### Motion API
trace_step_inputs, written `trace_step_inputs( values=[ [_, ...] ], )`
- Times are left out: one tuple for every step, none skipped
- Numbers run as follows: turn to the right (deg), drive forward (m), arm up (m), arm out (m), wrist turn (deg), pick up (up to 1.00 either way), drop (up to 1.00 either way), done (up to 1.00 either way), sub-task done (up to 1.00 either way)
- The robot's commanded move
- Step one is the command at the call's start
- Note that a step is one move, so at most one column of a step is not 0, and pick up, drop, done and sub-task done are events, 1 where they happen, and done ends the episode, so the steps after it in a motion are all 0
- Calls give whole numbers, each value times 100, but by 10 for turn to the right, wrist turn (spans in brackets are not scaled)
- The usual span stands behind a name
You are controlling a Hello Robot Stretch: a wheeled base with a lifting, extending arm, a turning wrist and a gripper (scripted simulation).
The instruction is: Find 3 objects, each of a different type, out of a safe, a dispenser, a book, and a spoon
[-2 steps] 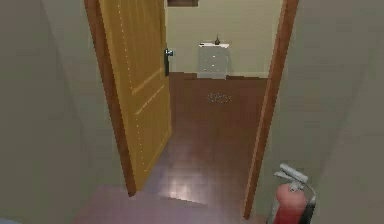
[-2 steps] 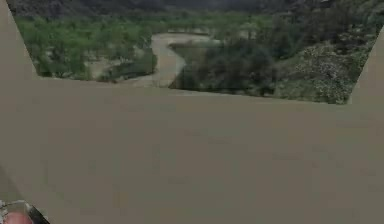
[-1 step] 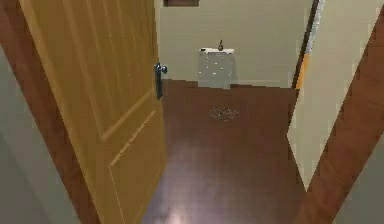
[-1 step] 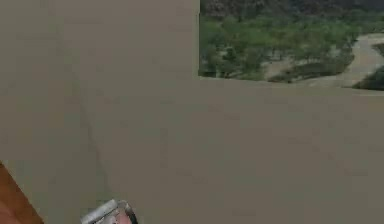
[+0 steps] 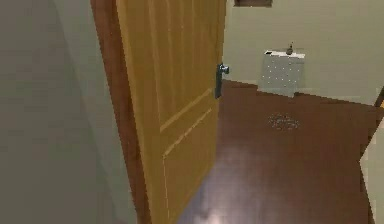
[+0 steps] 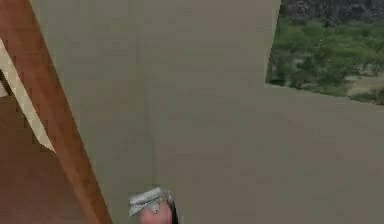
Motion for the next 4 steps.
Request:
trace_step_inputs(
  values=[
    [0, 55, 0, 0, 0, 0, 0, 0, 0],
    [330, 0, 0, 0, 0, 0, 0, 0, 0],
    [0, 100, 0, 0, 0, 0, 0, 0, 0],
    [90, 0, 0, 0, 0, 0, 0, 0, 0]
  ],
)
